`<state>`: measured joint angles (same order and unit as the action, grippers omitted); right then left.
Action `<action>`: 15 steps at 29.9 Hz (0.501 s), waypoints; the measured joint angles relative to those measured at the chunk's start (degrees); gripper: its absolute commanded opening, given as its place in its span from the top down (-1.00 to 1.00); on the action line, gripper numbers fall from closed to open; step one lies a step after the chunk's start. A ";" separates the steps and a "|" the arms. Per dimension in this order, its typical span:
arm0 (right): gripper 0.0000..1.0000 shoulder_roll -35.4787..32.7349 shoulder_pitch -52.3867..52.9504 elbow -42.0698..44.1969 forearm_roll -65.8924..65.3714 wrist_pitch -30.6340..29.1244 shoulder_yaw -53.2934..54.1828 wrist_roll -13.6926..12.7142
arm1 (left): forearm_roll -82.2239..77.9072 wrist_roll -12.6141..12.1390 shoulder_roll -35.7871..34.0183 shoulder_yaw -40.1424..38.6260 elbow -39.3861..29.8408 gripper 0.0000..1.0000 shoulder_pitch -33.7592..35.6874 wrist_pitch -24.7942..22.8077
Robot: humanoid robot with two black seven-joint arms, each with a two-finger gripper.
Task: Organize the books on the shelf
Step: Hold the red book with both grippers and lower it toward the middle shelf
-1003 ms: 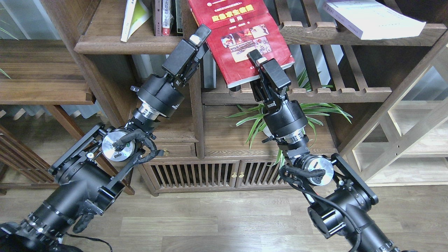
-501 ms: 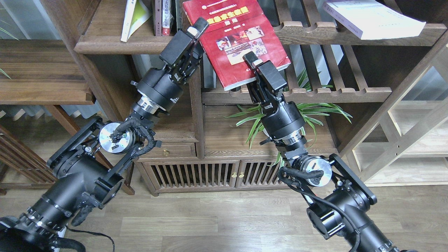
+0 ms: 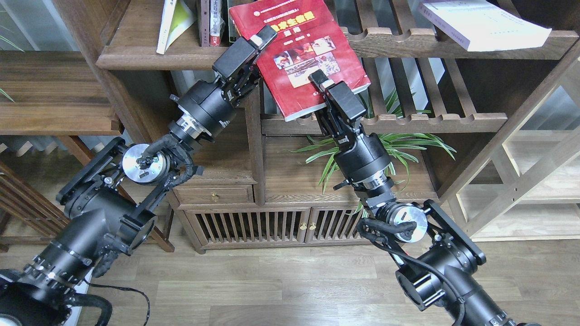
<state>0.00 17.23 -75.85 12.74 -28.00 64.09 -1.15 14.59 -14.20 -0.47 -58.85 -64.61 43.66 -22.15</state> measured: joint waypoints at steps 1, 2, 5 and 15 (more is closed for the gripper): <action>0.90 0.00 0.00 0.00 -0.07 0.00 -0.01 0.00 | 0.11 -0.34 0.01 -0.19 0.31 -0.64 0.23 0.02; 0.90 0.00 0.00 0.00 -0.11 0.00 -0.01 0.00 | 0.33 -0.61 0.02 -0.28 0.50 -0.61 0.43 0.06; 0.90 0.00 -0.02 0.00 -0.22 0.00 -0.01 0.00 | 1.94 -1.80 0.03 -0.36 0.84 -0.58 0.92 0.15; 0.90 0.00 -0.02 0.00 -0.34 0.00 -0.43 -0.05 | 3.66 -3.56 0.18 0.18 1.11 -0.61 2.21 0.32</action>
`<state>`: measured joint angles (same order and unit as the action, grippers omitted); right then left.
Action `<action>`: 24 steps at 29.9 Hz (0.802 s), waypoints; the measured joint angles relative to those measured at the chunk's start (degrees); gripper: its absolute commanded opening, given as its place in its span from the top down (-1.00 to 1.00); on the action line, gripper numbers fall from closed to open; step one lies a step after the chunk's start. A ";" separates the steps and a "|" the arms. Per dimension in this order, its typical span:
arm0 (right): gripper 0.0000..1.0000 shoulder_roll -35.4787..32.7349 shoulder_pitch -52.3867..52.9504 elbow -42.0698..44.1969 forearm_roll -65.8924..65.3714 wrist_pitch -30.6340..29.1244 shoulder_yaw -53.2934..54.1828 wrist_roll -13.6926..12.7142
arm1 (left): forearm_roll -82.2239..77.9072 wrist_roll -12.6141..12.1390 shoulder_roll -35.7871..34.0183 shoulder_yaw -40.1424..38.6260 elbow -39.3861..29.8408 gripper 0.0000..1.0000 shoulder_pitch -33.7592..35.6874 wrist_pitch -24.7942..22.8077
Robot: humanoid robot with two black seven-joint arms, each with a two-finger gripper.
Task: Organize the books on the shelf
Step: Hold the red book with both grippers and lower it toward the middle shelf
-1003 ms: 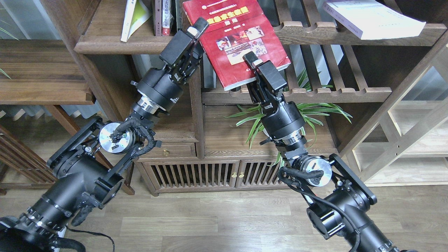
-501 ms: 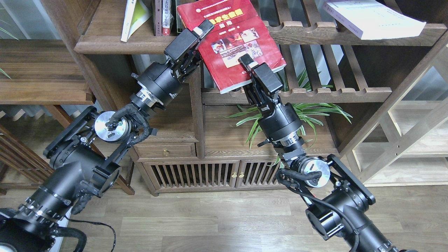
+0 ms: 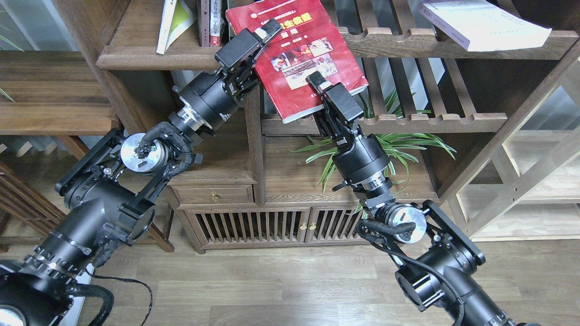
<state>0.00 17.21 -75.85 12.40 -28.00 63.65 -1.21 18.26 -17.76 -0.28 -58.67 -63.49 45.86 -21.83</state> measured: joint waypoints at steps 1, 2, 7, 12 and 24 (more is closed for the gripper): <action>0.90 0.00 0.00 0.00 0.00 0.00 -0.01 -0.01 | 0.05 -0.29 0.00 0.12 0.00 -0.59 0.05 0.00; 0.90 0.00 0.00 0.00 0.00 0.00 -0.01 -0.03 | 0.07 -0.62 -0.01 0.23 0.00 -0.58 0.07 0.00; 0.90 0.00 0.00 0.00 0.02 0.00 0.00 -0.36 | 0.12 -1.46 -0.07 0.29 0.00 -0.48 0.30 0.30; 0.90 0.00 0.01 0.00 -0.03 0.00 0.00 -0.50 | 0.12 -1.58 -0.02 0.30 -0.02 -0.40 0.45 0.39; 0.90 0.00 0.03 0.00 -0.28 0.00 -0.03 -0.57 | 0.56 -1.58 0.13 0.17 -0.45 0.04 0.45 0.12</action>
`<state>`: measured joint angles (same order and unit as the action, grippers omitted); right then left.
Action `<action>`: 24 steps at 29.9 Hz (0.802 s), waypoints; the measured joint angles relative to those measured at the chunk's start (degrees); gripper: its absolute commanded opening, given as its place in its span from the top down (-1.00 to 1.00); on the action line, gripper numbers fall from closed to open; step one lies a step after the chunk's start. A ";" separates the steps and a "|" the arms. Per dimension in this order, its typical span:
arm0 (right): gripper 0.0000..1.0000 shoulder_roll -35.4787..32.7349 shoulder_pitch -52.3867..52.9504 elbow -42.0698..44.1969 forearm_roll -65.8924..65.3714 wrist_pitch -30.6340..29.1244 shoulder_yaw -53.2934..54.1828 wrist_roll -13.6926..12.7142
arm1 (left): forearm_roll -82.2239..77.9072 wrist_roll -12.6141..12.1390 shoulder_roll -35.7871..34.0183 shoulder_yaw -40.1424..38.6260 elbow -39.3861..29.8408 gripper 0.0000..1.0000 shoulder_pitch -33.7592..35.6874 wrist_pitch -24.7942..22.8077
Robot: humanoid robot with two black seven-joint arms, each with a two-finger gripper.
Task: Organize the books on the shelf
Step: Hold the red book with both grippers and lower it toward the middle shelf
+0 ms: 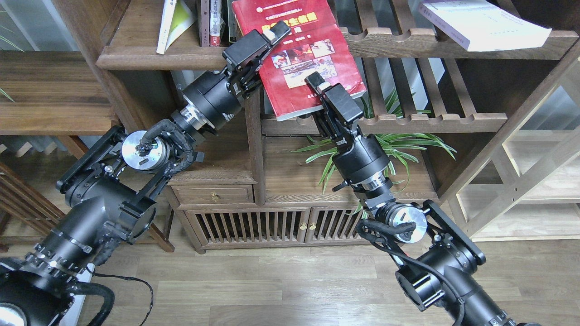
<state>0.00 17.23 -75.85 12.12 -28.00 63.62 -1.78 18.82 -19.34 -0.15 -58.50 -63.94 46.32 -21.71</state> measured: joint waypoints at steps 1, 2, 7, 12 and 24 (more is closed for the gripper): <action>0.90 0.00 0.00 0.00 0.00 0.00 0.00 0.00 | 0.10 0.00 -0.01 0.00 -0.07 0.07 0.00 -0.09; 0.90 0.00 0.00 0.00 0.00 0.00 0.00 -0.02 | 0.17 -0.01 -0.01 -0.01 -0.18 0.10 0.00 -0.20; 0.90 0.01 0.00 0.00 0.00 0.00 -0.01 -0.05 | 0.30 -0.09 -0.10 -0.01 -0.68 0.40 -0.14 -0.86; 0.90 0.02 0.01 -0.02 -0.01 -0.01 -0.02 -0.06 | 0.33 -0.28 -0.24 -0.01 -0.82 0.70 -0.40 -3.02; 0.48 0.02 0.09 0.21 -0.19 -0.02 0.52 -0.08 | 0.36 -2.65 -0.45 -0.59 -0.82 0.96 -0.77 -6.28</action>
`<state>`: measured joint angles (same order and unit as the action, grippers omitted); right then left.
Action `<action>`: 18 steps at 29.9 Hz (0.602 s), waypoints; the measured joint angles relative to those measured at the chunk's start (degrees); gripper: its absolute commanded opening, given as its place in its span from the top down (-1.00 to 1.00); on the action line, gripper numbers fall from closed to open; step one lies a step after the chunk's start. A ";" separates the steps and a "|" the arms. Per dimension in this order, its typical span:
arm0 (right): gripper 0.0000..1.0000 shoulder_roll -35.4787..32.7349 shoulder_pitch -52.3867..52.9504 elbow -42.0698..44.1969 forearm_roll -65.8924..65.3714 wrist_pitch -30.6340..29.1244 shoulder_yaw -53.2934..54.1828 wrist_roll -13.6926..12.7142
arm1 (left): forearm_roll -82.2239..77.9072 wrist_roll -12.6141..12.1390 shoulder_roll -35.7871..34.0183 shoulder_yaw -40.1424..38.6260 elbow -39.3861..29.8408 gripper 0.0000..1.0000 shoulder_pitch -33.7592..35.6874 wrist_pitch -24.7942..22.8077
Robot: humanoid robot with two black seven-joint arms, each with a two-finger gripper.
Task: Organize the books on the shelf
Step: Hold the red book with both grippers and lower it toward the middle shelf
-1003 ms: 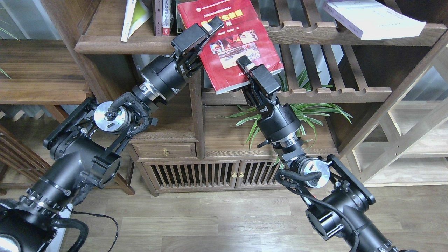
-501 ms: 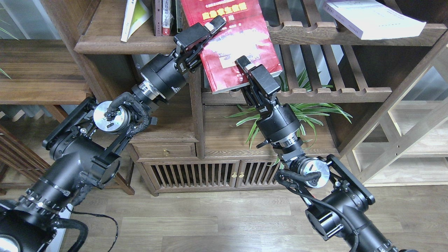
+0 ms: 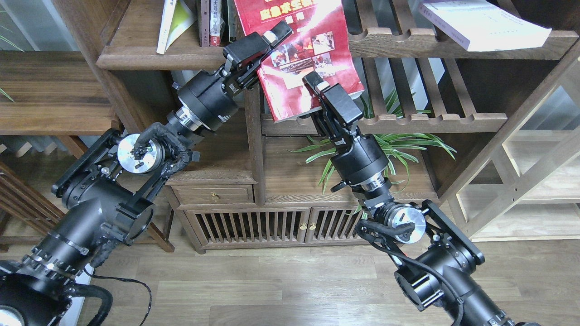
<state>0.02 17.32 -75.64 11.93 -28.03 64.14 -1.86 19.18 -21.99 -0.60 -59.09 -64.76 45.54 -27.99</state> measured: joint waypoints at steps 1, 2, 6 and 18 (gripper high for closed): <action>0.41 0.00 0.00 0.04 -0.10 0.00 0.19 0.00 | 0.00 -0.10 -0.03 -0.02 0.00 0.96 0.00 0.00; 0.36 0.00 0.02 0.08 -0.22 0.00 0.44 0.01 | 0.00 -0.22 -0.14 -0.02 0.00 0.96 -0.01 -0.01; 0.28 -0.03 0.30 0.18 -0.53 0.05 1.86 0.36 | -0.07 -0.42 -0.57 0.04 -0.09 0.96 -0.04 -0.05; 0.06 -0.02 0.77 0.17 -1.44 0.05 3.10 0.19 | -0.20 -0.18 -1.83 -0.03 -0.08 0.95 0.03 -0.06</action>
<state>0.00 18.10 -75.47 10.48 -27.98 67.24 -1.67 18.98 -22.16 -2.43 -59.12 -64.84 45.58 -28.05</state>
